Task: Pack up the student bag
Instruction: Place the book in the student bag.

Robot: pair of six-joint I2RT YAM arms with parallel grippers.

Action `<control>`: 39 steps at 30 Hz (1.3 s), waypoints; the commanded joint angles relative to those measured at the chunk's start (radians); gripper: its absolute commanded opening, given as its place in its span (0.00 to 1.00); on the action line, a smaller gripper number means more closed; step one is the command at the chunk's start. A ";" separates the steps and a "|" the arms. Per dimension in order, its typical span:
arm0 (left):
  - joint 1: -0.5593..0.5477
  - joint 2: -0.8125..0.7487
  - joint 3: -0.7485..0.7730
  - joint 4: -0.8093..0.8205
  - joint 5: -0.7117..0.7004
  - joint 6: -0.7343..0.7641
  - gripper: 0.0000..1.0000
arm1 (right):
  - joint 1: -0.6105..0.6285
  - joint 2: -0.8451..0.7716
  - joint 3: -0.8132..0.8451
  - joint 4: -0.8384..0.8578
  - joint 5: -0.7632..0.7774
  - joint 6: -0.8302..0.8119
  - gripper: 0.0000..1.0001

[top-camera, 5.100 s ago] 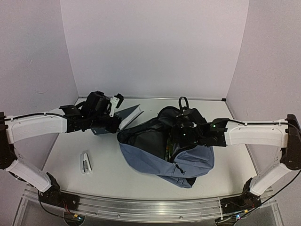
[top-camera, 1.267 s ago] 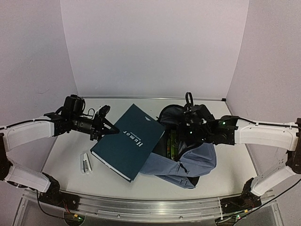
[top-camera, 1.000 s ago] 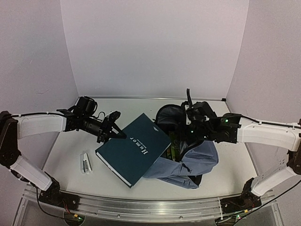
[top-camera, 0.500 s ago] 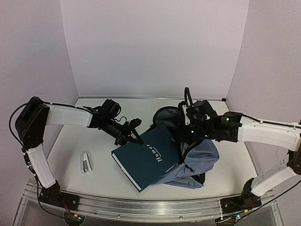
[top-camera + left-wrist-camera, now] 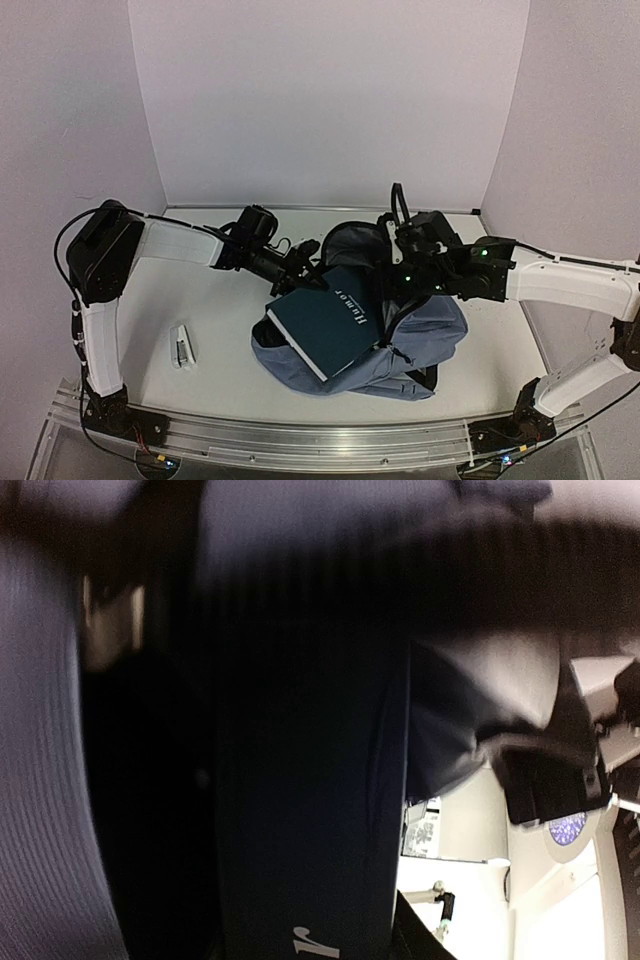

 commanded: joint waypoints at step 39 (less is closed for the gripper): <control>-0.120 -0.572 -0.398 -0.132 -0.764 -0.232 0.72 | 0.024 0.046 0.025 0.148 0.099 0.106 0.00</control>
